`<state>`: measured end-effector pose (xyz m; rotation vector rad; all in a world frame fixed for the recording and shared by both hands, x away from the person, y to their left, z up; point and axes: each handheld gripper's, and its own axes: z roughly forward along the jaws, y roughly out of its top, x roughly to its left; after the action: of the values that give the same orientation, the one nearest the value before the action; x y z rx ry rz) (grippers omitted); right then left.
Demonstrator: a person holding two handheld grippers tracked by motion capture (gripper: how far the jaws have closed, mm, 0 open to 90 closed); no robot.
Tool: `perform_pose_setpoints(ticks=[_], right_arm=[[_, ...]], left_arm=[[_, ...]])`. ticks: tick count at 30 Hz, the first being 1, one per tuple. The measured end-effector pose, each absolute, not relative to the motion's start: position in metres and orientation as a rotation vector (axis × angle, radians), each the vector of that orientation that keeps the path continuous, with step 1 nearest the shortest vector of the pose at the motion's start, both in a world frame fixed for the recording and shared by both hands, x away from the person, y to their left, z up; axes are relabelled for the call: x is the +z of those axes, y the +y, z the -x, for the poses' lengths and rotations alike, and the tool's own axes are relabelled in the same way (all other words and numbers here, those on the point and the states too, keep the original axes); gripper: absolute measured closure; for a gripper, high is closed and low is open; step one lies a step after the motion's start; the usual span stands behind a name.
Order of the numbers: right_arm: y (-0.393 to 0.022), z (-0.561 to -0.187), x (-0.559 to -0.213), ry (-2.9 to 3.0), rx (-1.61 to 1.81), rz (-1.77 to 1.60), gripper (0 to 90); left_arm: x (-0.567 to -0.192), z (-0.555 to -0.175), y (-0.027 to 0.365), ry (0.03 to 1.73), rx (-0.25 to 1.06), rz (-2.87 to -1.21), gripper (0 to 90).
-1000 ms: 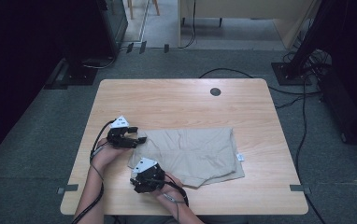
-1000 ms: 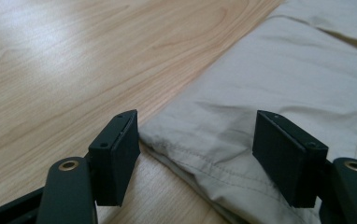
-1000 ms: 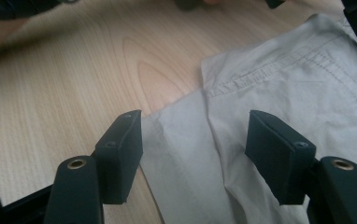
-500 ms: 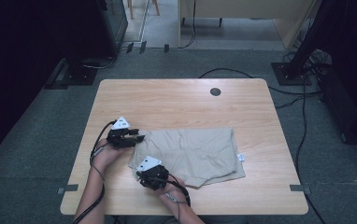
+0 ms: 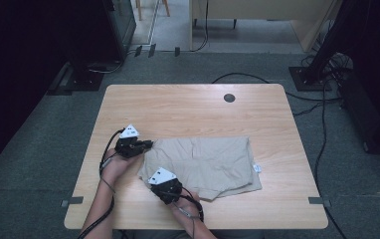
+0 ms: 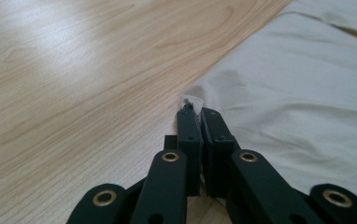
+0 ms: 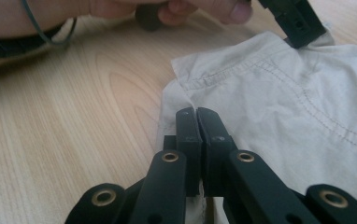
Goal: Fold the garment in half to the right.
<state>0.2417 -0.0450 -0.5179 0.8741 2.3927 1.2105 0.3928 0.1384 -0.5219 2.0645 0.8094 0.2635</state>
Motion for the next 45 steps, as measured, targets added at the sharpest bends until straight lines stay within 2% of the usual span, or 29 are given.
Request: perform_pose_setpoints(ticks=[11,31,38,45], right_arm=[[-0.059,-0.237,-0.501,2.344,1.331,-0.894,88.3],[-0.066,-0.229,-0.477,2.3,1.365,-0.799,88.2],[-0.064,-0.225,-0.457,2.279,1.418,-0.752,88.2],[-0.061,-0.219,-0.425,2.247,1.528,-0.682,88.2]], left_arm=[[-0.499,-0.384,0.145,0.747,0.272,-1.928,88.8],[-0.48,-0.375,0.147,0.723,0.277,-1.846,88.6],[-0.455,-0.369,0.151,0.684,0.285,-1.807,88.6],[-0.416,-0.354,0.161,0.637,0.346,-1.762,88.5]])
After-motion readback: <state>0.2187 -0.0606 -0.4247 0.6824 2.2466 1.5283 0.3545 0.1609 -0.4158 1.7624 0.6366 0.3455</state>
